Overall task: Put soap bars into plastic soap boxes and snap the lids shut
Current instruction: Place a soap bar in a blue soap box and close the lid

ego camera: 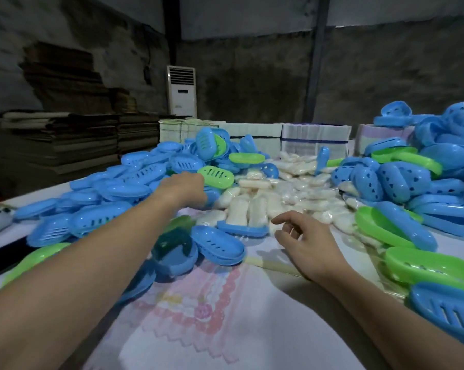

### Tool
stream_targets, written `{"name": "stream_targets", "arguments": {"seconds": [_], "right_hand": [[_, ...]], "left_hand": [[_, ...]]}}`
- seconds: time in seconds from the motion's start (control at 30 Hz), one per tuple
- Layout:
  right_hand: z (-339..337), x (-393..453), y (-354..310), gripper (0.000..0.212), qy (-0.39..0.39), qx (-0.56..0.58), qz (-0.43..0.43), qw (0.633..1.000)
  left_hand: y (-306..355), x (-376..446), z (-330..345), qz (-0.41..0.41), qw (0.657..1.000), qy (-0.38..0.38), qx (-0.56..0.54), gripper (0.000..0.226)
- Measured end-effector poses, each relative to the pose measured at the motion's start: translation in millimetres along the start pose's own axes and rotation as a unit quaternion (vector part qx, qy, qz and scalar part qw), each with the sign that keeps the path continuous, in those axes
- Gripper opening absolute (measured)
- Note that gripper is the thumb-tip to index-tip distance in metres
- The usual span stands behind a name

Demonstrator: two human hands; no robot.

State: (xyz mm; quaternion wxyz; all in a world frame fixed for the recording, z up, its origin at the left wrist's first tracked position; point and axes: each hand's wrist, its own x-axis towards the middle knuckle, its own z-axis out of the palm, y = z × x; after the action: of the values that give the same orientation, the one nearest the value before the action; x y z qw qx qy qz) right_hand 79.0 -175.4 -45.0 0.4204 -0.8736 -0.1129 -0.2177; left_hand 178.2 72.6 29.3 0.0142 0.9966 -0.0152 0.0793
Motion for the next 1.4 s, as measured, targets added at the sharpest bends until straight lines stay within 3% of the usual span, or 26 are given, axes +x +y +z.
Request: {"name": "stream_targets", "arguments": {"seconds": [0.13, 0.3, 0.47, 0.6, 0.67, 0.77, 0.97, 1.1, 1.2, 1.4], "right_hand": [[1, -1, -4, 0.020, -0.015, -0.016, -0.013, 1.000], [0, -2, -3, 0.020, -0.028, -0.015, -0.008, 0.999], [-1, -1, 0, 0.019, -0.023, -0.005, 0.001, 1.000], [-4, 1, 2, 0.024, -0.014, 0.005, 0.004, 1.000], [-5, 2, 4, 0.024, -0.003, 0.019, 0.008, 1.000], [-8, 6, 8, 0.022, 0.025, 0.030, 0.024, 0.999], [-20, 12, 19, 0.020, 0.092, 0.001, 0.057, 0.994], [-33, 20, 27, 0.026, 0.092, -0.104, 0.084, 0.987], [-31, 18, 35, 0.044, 0.023, -0.209, 0.100, 0.972], [-14, 14, 31, 0.055, -0.045, -0.319, 0.035, 0.946]], "left_hand": [[-44, 4, 5, -0.065, 0.982, -0.090, 0.152, 0.029], [-53, 7, 10, -0.071, 0.981, -0.153, 0.097, 0.059], [-42, 7, -1, -0.053, 0.993, -0.105, -0.016, 0.075], [-13, -3, -15, 0.012, 0.991, 0.026, -0.129, 0.082], [15, -13, -15, 0.051, 0.958, 0.042, -0.279, 0.081], [64, -31, -9, 0.077, 0.848, -0.013, -0.524, 0.071], [126, -58, 33, 0.086, 0.670, -0.023, -0.737, 0.052], [128, -65, 35, 0.085, 0.672, -0.039, -0.735, 0.063], [117, -63, 36, 0.074, 0.651, -0.029, -0.755, 0.046], [107, -62, 25, 0.011, 0.561, -0.038, -0.827, 0.034]]}}
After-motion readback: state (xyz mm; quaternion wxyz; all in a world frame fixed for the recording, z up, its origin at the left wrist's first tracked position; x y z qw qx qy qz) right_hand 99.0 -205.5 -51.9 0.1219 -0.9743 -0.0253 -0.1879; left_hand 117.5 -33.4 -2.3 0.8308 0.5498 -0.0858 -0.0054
